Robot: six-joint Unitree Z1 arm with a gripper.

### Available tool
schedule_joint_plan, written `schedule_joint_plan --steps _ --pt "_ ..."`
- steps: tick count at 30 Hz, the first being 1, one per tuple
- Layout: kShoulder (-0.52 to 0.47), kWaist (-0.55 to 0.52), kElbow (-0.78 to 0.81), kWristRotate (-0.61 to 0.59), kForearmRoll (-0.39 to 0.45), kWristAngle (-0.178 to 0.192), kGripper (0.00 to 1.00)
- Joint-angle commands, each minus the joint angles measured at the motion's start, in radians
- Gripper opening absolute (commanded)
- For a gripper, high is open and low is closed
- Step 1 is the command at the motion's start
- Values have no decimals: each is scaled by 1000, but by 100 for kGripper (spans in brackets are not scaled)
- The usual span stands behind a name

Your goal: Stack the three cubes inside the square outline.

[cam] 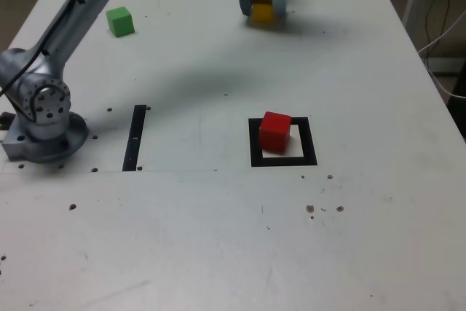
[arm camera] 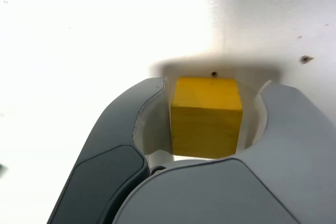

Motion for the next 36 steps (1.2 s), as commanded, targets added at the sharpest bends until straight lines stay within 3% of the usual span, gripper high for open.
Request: schedule_joint_plan --steps 1,15,27,36 --pt "5 1 -4 -3 -2 -4 35" --pt "-32 -15 2 -23 45 -29 29" --pt "-199 -135 81 -70 63 -55 29" --pt "-381 -270 346 -149 -16 -57 29"
